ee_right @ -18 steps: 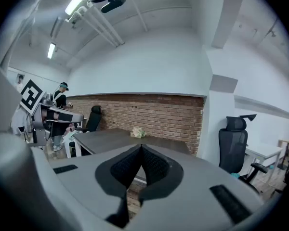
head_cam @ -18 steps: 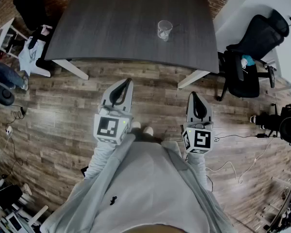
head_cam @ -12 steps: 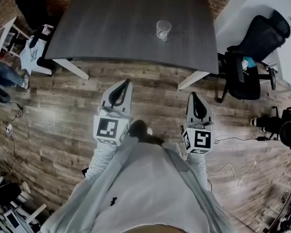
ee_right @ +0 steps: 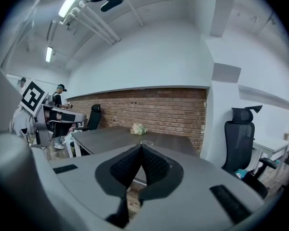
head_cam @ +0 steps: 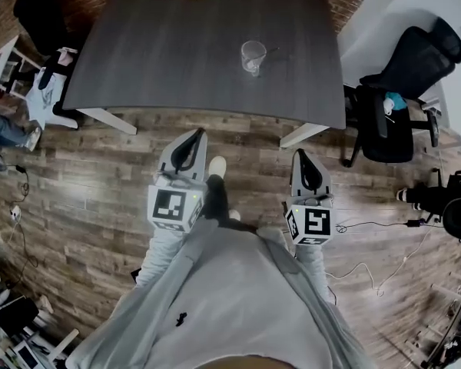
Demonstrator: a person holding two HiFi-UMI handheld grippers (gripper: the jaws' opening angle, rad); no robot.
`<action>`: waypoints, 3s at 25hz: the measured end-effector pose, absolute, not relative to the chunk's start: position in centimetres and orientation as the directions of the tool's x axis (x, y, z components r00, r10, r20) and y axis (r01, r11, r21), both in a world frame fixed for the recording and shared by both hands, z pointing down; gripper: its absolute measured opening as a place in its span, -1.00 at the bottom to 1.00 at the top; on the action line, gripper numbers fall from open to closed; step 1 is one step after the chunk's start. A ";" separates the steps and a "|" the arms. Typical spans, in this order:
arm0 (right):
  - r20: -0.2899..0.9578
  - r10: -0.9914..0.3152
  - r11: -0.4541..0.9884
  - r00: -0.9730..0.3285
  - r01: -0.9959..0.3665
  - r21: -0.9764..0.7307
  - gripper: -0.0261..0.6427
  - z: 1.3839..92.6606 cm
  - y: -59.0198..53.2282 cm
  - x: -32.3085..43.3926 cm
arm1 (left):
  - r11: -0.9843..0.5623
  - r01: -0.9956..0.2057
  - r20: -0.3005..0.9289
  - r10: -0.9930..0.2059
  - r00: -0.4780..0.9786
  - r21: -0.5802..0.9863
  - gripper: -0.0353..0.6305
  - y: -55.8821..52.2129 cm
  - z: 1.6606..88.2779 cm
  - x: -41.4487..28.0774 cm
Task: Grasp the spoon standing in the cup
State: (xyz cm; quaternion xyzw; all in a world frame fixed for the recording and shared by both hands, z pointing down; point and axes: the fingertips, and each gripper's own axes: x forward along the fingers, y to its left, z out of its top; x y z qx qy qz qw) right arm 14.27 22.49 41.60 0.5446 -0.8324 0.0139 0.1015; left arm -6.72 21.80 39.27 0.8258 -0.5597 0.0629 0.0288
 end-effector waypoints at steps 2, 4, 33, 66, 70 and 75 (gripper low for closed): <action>0.184 -0.904 0.406 -0.387 -0.910 0.083 -0.87 41.5 20.4 14.0 | -0.380 -0.925 0.135 -0.918 0.373 -0.025 -0.84 19.5 39.3 -6.8; 0.179 -0.906 0.402 -0.383 -0.912 0.083 -0.87 41.1 18.0 13.7 | -0.391 -0.920 0.137 -0.914 0.383 -0.033 -0.84 16.9 39.1 -7.0; 0.284 -0.936 0.244 -0.209 -0.965 0.095 -0.87 42.0 1.6 11.5 | -0.556 -0.831 0.202 -0.815 0.544 -0.004 -0.84 -1.8 40.8 -9.5; 0.217 -0.841 0.508 -0.496 -0.862 0.000 -0.87 40.4 -16.3 13.2 | -0.399 -0.916 0.165 -0.907 0.386 -0.046 -0.84 -15.5 38.1 -4.3; 0.223 -0.845 0.495 -0.486 -0.869 -0.014 -0.87 40.4 -16.4 13.0 | -0.412 -0.910 0.171 -0.901 0.399 -0.046 -0.84 -16.0 38.0 -4.8; 0.222 -0.850 0.488 -0.479 -0.873 -0.015 -0.87 40.3 -16.6 12.8 | -0.421 -0.906 0.176 -0.896 0.408 -0.042 -0.84 -16.0 38.2 -5.3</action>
